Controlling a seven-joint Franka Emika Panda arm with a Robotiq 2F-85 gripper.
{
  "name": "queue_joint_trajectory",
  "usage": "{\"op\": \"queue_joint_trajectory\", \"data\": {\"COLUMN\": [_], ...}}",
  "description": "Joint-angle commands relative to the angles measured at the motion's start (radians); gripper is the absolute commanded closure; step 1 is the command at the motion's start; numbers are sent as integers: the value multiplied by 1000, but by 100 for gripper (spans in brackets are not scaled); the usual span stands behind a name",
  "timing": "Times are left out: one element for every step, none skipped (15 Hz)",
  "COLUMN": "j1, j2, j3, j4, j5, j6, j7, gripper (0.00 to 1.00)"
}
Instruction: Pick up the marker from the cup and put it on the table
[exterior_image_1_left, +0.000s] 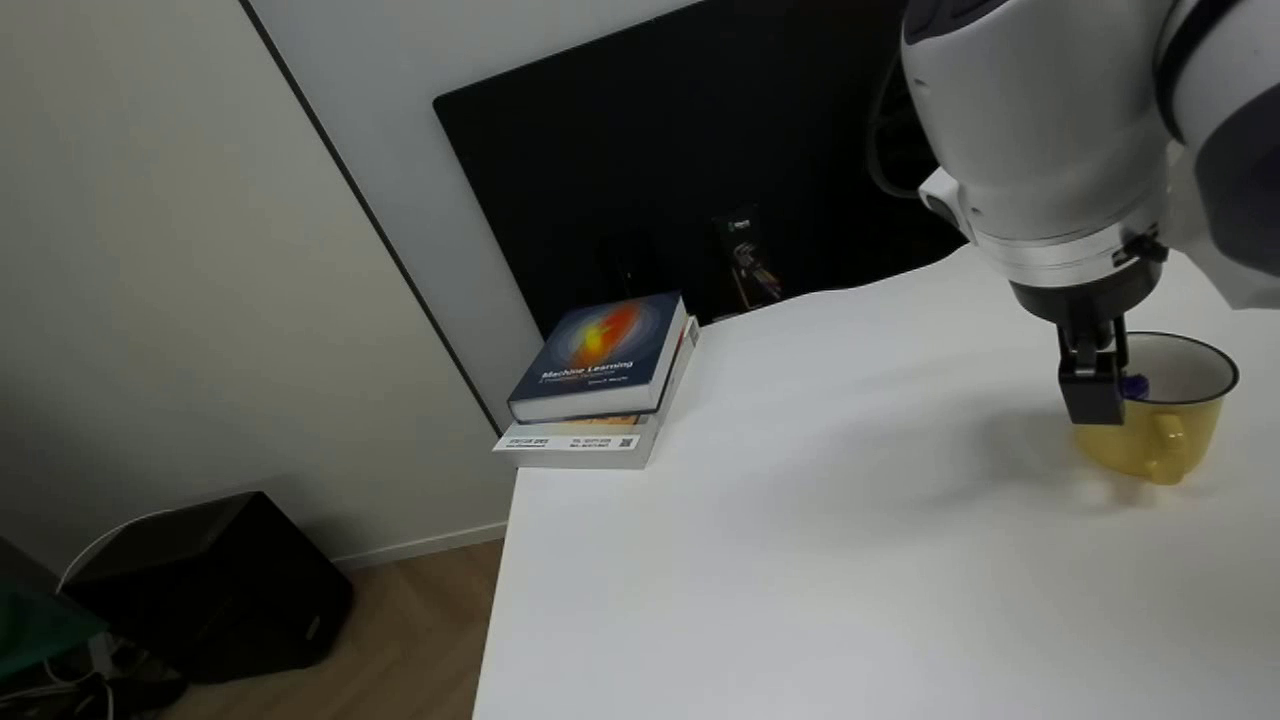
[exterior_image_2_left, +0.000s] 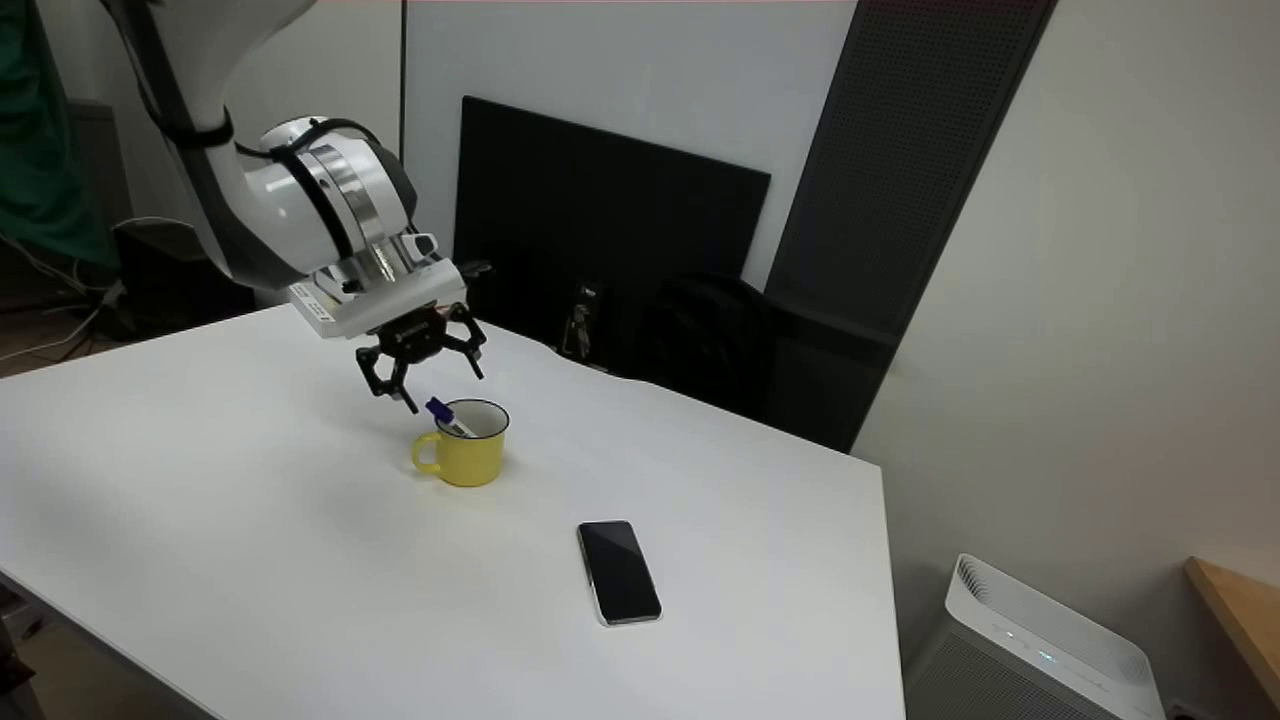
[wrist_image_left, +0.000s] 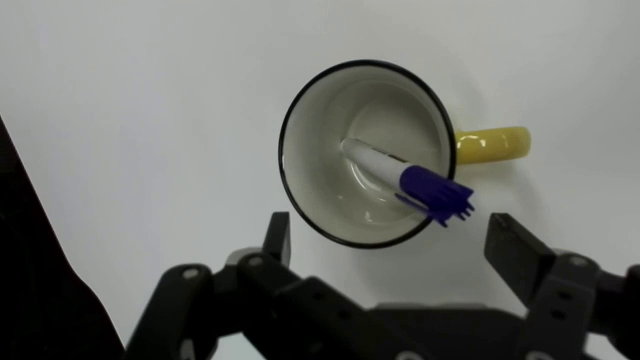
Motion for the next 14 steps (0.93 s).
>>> {"op": "queue_joint_trajectory", "data": {"j1": [7, 7, 7, 6, 7, 7, 7, 7, 7, 7, 6, 6, 6, 6], "j2": [-13, -13, -13, -13, -13, -14, -17, -20, -23, -25, -26, -27, -28, -28], "j3": [-2, -3, -3, -2, -2, -2, -2, -2, -3, -3, -4, -4, -4, -4], "j4": [-11, -12, -13, -14, -15, -17, -20, -25, -29, -32, -34, -36, -37, -38], "j5": [13, 13, 14, 15, 16, 17, 17, 16, 16, 16, 16, 16, 16, 16], "j6": [-22, -23, -24, -25, -26, -27, -27, -28, -28, -28, -29, -30, -32, -34], "j7": [33, 34, 34, 33, 33, 33, 33, 34, 37, 38, 40, 41, 43, 45], "gripper": [0, 0, 0, 0, 0, 0, 0, 0, 0, 0, 0, 0, 0, 0]}}
